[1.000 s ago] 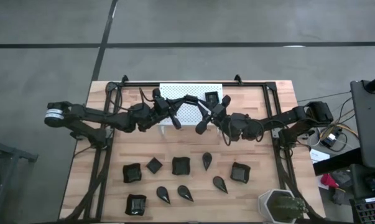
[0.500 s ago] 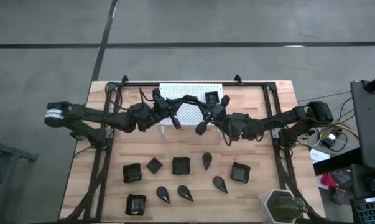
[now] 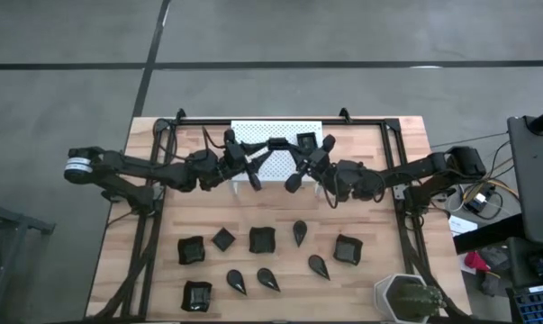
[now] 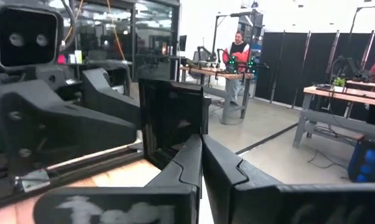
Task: Pick & Place Mini shaped plates
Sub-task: Stack the square plate on top of the square plate on the shelf
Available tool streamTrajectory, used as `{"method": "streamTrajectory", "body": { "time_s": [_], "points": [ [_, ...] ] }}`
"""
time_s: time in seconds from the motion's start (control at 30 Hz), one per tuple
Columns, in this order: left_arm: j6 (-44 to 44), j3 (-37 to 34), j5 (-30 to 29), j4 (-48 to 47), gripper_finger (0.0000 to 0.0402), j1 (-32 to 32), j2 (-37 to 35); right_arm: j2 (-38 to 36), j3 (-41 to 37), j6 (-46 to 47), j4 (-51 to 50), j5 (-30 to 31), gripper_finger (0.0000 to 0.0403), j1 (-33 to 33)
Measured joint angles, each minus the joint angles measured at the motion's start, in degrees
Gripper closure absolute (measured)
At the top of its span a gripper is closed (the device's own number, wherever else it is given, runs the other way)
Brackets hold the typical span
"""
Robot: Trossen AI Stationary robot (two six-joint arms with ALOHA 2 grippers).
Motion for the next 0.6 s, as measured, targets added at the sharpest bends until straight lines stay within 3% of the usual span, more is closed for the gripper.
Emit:
{"method": "streamTrajectory", "body": {
  "time_s": [0.33, 0.5, 0.6],
  "points": [
    [0.5, 0.0, -0.4, -2.0, 0.0229, -0.5, -0.1, -10.7, 0.3, 13.7, -22.6, 0.3, 0.0394, -2.9],
    [-0.2, -0.1, -0.4, -5.8, 0.0227, -1.2, -0.2, -13.8, 4.8, 26.0, -40.6, -4.9, 0.0394, -6.3],
    [-1.7, -0.1, -0.4, -7.2, 0.0227, -1.7, -0.1, -13.7, 7.5, 29.7, -46.5, -11.7, 0.0394, -8.7]
  ]
}}
